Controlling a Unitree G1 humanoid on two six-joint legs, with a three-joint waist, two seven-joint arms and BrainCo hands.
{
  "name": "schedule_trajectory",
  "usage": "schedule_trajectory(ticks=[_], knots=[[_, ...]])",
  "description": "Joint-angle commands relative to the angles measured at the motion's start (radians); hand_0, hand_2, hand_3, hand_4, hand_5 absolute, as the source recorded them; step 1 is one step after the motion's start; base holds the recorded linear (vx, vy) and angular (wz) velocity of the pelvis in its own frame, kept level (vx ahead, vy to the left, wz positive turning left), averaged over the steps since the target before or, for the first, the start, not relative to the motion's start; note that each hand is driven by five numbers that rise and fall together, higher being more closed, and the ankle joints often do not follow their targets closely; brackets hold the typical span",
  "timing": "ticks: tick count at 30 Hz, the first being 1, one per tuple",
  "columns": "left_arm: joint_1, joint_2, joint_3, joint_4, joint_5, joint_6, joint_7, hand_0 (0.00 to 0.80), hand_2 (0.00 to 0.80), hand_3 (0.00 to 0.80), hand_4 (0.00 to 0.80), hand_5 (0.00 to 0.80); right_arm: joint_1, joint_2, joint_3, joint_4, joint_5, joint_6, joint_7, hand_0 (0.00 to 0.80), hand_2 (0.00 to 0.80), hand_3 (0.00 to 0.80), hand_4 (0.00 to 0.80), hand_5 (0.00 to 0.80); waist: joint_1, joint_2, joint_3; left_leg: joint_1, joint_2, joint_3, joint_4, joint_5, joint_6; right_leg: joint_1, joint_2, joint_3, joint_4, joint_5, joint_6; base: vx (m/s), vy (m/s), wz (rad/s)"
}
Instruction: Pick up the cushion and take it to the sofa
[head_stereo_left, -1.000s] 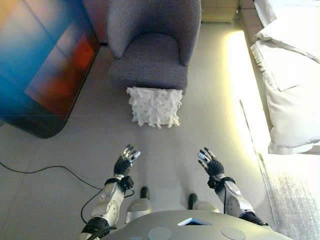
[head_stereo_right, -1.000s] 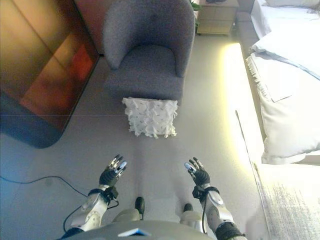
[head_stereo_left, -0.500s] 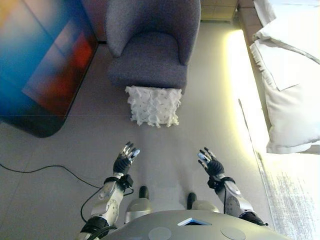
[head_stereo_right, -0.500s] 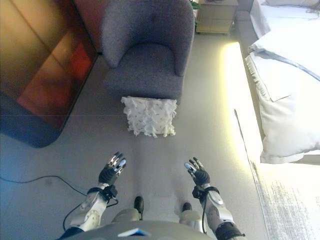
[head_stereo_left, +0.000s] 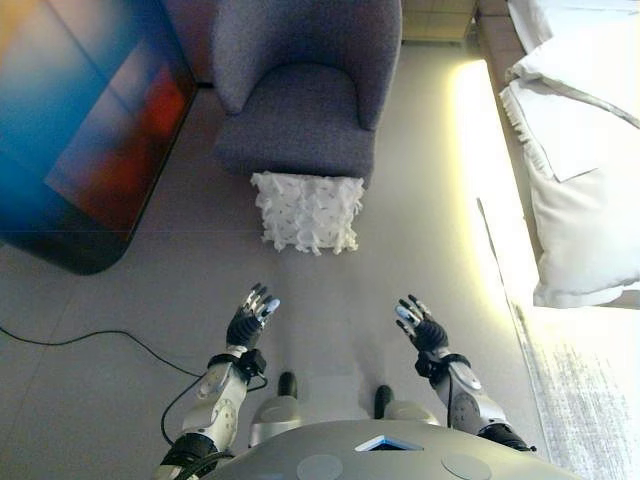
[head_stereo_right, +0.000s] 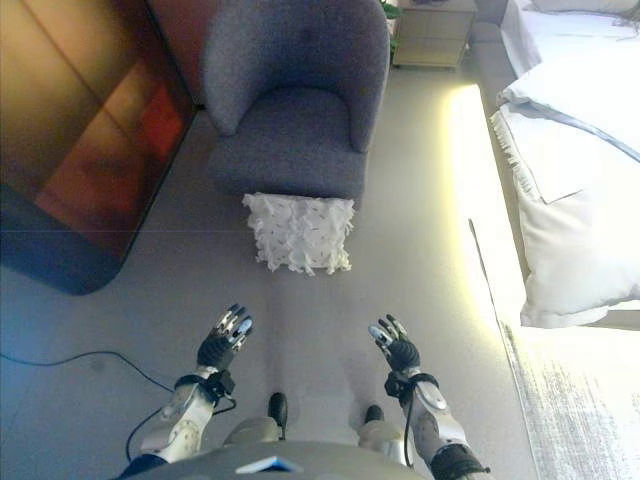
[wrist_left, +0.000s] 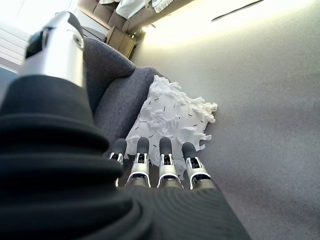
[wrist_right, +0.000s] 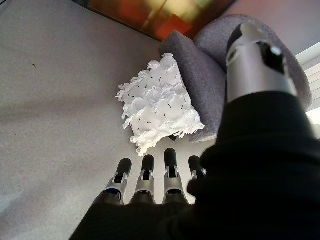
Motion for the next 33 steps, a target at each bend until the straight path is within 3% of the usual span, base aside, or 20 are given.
schedule_trajectory(ticks=[1,5,13,16,19,20,22,25,28,30,33], knots=[[-0.017,0.019,0.022,-0.041,-0.015,-0.037,-0.021,0.0,0.0,0.0,0.0,0.0,-0.022,0.021,0.006,-0.054,0.0,-0.041,-0.002,0.0,0.0,0.0,0.0,0.0,-0.009,-0.043,0.005,0.005,-0.082,0.048,0.025,-0.054,0.077,-0.056,0.039,-0.02,0.037,0.027,-0.039,0.082,0.021,-0.01],[0.014,0.009,0.042,-0.022,-0.017,-0.053,-0.041,0.0,0.0,0.0,0.0,0.0,0.0,0.024,-0.003,-0.053,-0.009,-0.035,0.001,0.0,0.0,0.0,0.0,0.0,-0.014,-0.048,-0.003,-0.001,-0.082,0.068,0.048,-0.068,0.082,-0.065,0.031,-0.012,0.059,0.018,-0.037,0.074,0.067,-0.08],[-0.044,0.013,0.058,0.017,-0.048,-0.064,-0.022,0.0,0.0,0.0,0.0,0.0,-0.039,0.027,-0.017,-0.027,0.014,-0.056,-0.009,0.0,0.0,0.0,0.0,0.0,-0.024,-0.052,0.04,-0.045,-0.083,0.087,0.162,-0.108,0.11,-0.132,-0.006,0.022,0.235,-0.028,-0.025,0.008,0.112,-0.1],[-0.056,0.023,0.068,0.021,-0.031,-0.051,-0.014,0.0,0.0,0.0,0.0,0.0,-0.055,0.038,-0.026,-0.033,0.02,-0.057,-0.021,0.0,0.0,0.0,0.0,0.0,-0.019,-0.056,0.041,-0.062,-0.098,0.089,0.216,-0.143,0.141,-0.142,-0.044,0.038,0.359,-0.031,-0.004,0.075,0.13,0.07],[-0.057,0.036,0.062,0.027,-0.011,-0.058,-0.002,0.0,0.0,0.0,0.0,0.0,-0.043,0.045,-0.02,-0.049,0.012,-0.07,-0.034,0.0,0.0,0.0,0.0,0.0,-0.017,-0.047,0.04,-0.072,-0.116,0.09,0.25,-0.18,0.18,-0.214,-0.102,0.059,0.622,0.059,-0.007,0.061,0.193,0.12],[-0.064,0.045,0.054,0.033,-0.014,-0.051,-0.001,0.0,0.0,0.0,0.0,0.0,-0.032,0.043,-0.017,-0.053,0.028,-0.076,-0.05,0.0,0.0,0.0,0.0,0.0,-0.026,-0.029,0.046,-0.068,-0.113,0.065,0.261,-0.191,0.185,-0.285,-0.1,0.095,0.762,0.117,-0.012,0.086,0.211,0.14],[-0.064,0.058,0.064,0.029,-0.02,-0.033,-0.007,0.0,0.0,0.0,0.0,0.0,-0.017,0.041,-0.018,-0.049,0.049,-0.081,-0.045,0.0,0.0,0.0,0.0,0.0,-0.04,-0.021,0.063,-0.053,-0.115,0.045,0.284,-0.206,0.181,-0.371,-0.094,0.13,0.839,0.19,-0.002,0.158,0.146,0.38],[-0.054,0.068,0.073,0.006,-0.035,-0.024,-0.019,0.0,0.0,0.0,0.0,0.0,0.004,0.038,-0.02,-0.058,0.046,-0.066,-0.049,0.0,0.0,0.0,0.0,0.0,-0.063,-0.039,0.071,-0.012,-0.126,0.028,0.282,-0.226,0.164,-0.384,-0.081,0.133,0.658,0.188,0.001,0.272,-0.029,0.3],[-0.054,0.063,0.044,-0.001,-0.024,-0.043,-0.006,0.0,0.0,0.0,0.0,0.0,0.013,0.038,-0.026,-0.054,0.05,-0.072,-0.042,0.0,0.0,0.0,0.0,0.0,-0.1,-0.078,0.07,0.032,-0.159,0.006,0.281,-0.281,0.156,-0.373,-0.054,0.142,0.325,0.163,0.022,0.376,-0.12,0.19],[-0.059,0.059,0.028,0.01,-0.014,-0.05,-0.022,0.0,0.0,0.0,0.0,0.0,0.004,0.03,-0.038,-0.036,0.065,-0.08,-0.032,0.0,0.0,0.0,0.0,0.0,-0.125,-0.098,0.063,0.082,-0.188,-0.028,0.263,-0.316,0.156,-0.382,-0.03,0.153,0.083,0.217,0.056,0.455,-0.063,0.37],[-0.05,0.057,0.022,0.015,-0.001,-0.037,-0.055,0.0,0.0,0.0,0.0,0.0,0.003,0.025,-0.061,-0.019,0.077,-0.072,-0.031,0.0,0.0,0.0,0.0,0.0,-0.138,-0.1,0.059,0.151,-0.194,-0.057,0.252,-0.356,0.159,-0.426,-0.013,0.109,0.017,0.279,0.053,0.517,-0.087,0.77]])
